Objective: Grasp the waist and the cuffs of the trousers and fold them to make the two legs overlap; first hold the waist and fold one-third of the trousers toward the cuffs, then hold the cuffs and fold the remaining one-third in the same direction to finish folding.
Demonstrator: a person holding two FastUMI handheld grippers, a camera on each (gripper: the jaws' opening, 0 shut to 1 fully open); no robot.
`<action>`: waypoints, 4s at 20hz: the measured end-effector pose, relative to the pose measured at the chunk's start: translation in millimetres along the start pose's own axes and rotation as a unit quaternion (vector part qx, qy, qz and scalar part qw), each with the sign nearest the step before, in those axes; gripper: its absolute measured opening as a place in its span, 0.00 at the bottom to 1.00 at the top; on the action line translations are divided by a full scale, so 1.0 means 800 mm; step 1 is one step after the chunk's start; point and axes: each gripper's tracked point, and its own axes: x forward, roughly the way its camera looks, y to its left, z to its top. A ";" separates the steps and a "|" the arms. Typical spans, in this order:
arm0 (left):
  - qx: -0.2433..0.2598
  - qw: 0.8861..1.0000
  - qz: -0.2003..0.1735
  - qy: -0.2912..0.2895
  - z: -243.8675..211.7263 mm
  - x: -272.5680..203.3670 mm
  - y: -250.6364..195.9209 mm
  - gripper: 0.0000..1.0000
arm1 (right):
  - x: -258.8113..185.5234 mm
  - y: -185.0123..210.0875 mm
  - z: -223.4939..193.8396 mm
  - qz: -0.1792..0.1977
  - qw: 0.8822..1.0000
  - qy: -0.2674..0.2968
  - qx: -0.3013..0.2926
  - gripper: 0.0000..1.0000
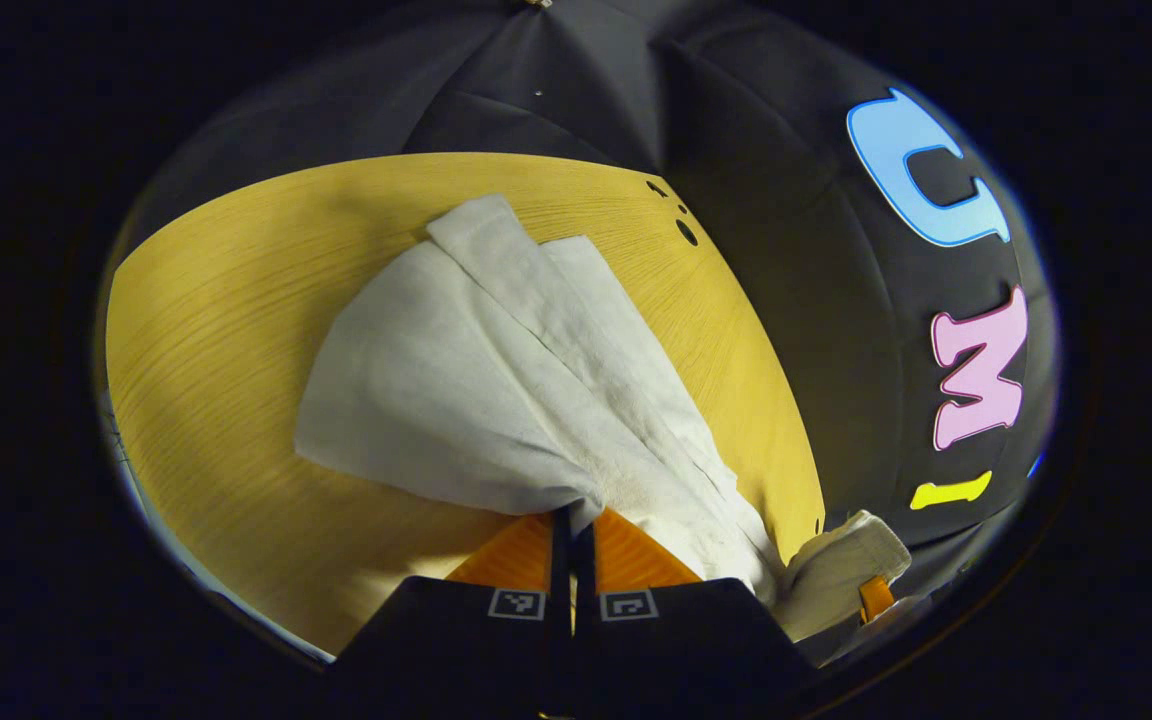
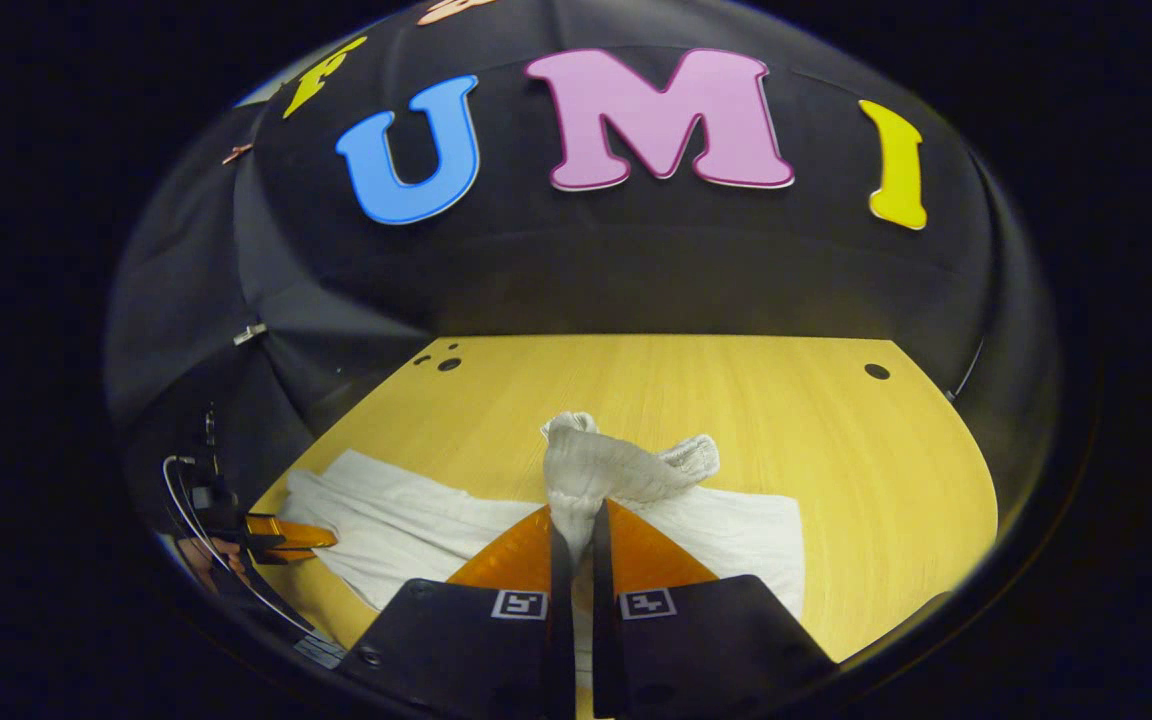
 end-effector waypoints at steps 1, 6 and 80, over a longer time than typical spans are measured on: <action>0.000 1.000 -0.001 0.002 -0.001 0.000 0.000 0.06 | 0.006 0.009 -0.010 0.006 1.000 0.010 -0.010 0.12; 0.003 1.000 0.002 0.002 0.000 0.000 0.000 0.06 | 0.029 0.046 -0.064 0.027 0.996 0.062 -0.056 0.12; 0.958 0.249 -0.140 0.011 -0.355 0.026 -0.296 0.05 | -0.178 -0.320 -0.162 -0.158 0.925 0.039 0.343 0.49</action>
